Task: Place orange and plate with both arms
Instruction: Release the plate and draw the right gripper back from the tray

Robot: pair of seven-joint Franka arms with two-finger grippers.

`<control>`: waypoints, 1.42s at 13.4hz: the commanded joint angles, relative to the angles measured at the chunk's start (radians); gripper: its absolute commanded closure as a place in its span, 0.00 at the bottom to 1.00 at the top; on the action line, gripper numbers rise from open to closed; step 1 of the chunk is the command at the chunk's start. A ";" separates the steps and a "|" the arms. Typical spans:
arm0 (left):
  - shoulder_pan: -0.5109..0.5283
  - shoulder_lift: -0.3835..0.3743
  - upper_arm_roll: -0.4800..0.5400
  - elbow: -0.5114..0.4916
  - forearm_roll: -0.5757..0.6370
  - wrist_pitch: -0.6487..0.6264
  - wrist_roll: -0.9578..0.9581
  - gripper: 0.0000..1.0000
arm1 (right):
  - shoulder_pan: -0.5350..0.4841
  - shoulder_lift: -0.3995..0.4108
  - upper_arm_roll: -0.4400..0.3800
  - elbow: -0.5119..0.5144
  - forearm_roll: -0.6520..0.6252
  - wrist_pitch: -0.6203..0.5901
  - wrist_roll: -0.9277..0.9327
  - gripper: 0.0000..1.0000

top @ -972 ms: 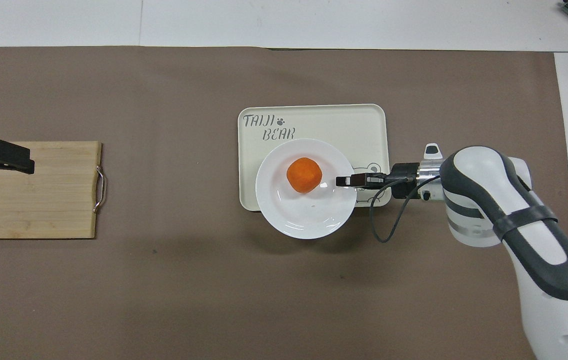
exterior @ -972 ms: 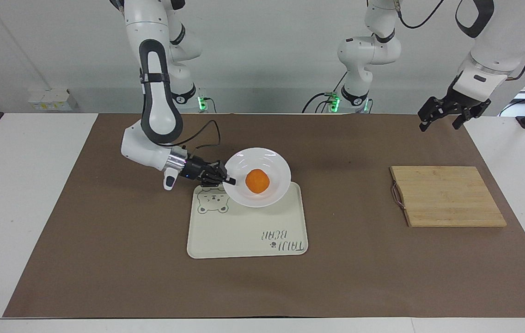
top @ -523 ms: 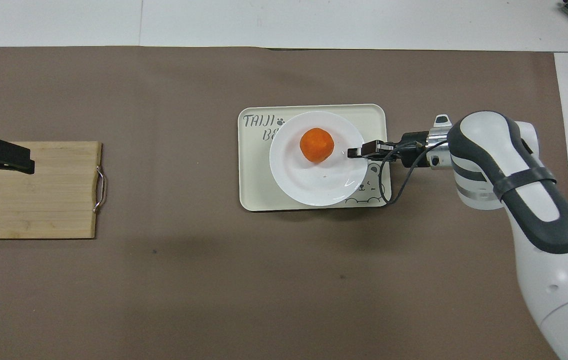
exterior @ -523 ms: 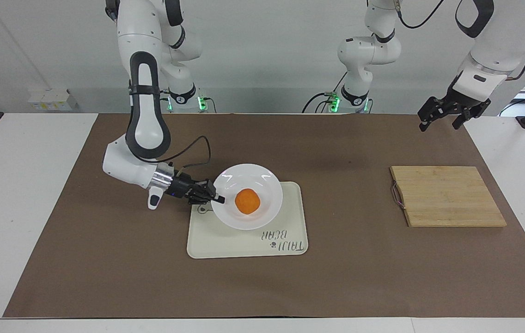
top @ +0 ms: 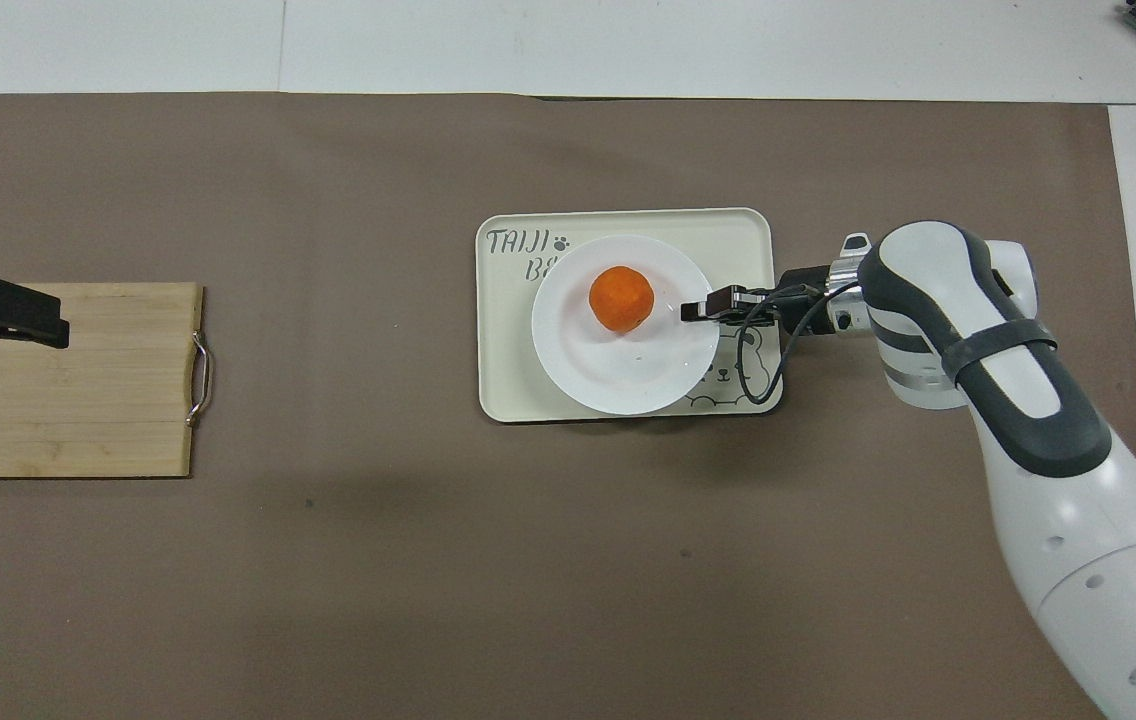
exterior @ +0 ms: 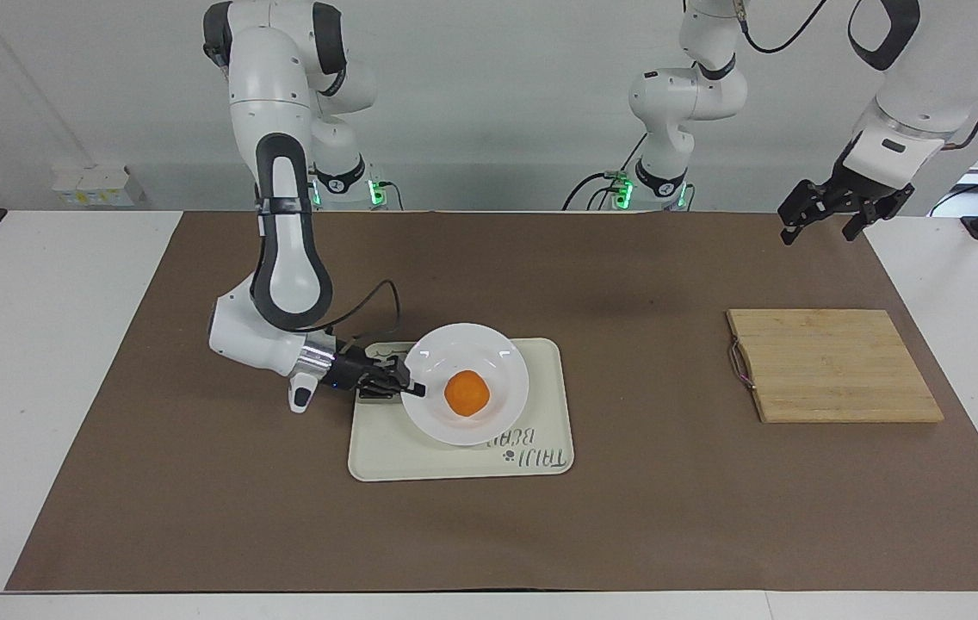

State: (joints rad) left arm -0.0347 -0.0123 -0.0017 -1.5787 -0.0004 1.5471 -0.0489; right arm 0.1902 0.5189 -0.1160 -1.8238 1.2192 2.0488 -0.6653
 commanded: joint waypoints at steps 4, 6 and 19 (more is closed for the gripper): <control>-0.002 -0.012 -0.001 -0.012 0.020 -0.010 -0.014 0.00 | -0.001 -0.010 -0.001 -0.017 -0.017 0.027 -0.034 1.00; -0.001 -0.012 -0.001 -0.012 0.020 -0.010 -0.014 0.00 | -0.001 -0.011 0.001 -0.025 -0.018 0.042 -0.050 1.00; -0.001 -0.012 -0.001 -0.012 0.020 -0.010 -0.014 0.00 | -0.011 -0.074 -0.016 0.029 -0.294 0.098 0.085 0.00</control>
State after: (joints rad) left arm -0.0347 -0.0123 -0.0017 -1.5787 -0.0004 1.5469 -0.0493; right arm 0.1890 0.4782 -0.1335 -1.7939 0.9977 2.1142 -0.6386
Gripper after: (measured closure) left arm 0.000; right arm 0.000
